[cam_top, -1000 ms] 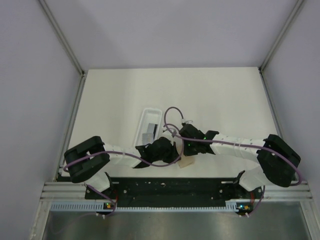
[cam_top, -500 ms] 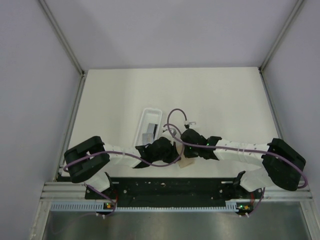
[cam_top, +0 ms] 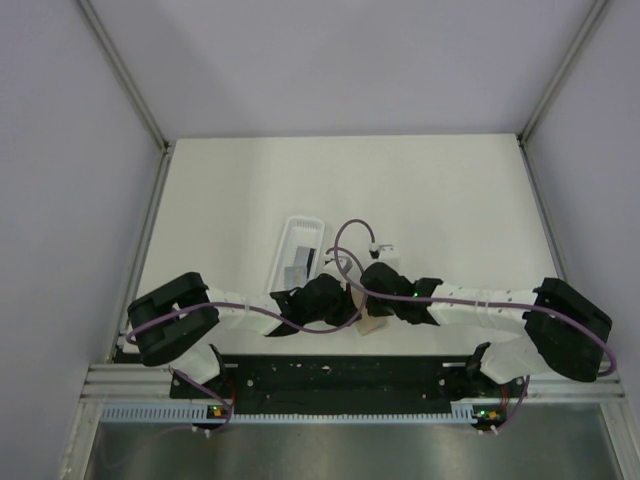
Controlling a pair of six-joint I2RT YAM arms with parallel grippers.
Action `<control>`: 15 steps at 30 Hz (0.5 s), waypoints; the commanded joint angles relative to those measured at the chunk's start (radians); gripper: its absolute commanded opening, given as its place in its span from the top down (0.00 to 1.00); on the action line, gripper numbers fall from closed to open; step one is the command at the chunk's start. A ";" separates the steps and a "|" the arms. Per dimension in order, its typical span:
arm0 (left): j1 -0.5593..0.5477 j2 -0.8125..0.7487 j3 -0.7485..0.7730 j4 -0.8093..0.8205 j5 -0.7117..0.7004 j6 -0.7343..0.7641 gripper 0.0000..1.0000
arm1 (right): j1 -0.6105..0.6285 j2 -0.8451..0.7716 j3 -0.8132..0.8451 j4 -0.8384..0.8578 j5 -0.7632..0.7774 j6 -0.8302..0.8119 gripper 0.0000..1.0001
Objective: Put the credit cards into the card holder
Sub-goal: Close the card holder at the center of the board.
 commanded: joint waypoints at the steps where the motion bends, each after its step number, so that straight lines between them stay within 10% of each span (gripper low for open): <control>1: -0.004 0.002 -0.023 -0.020 0.010 -0.001 1.00 | 0.021 0.088 -0.088 -0.057 -0.042 0.026 0.97; 15: -0.004 0.014 -0.013 -0.019 0.014 0.000 1.00 | 0.021 -0.242 -0.030 -0.024 0.045 -0.064 0.73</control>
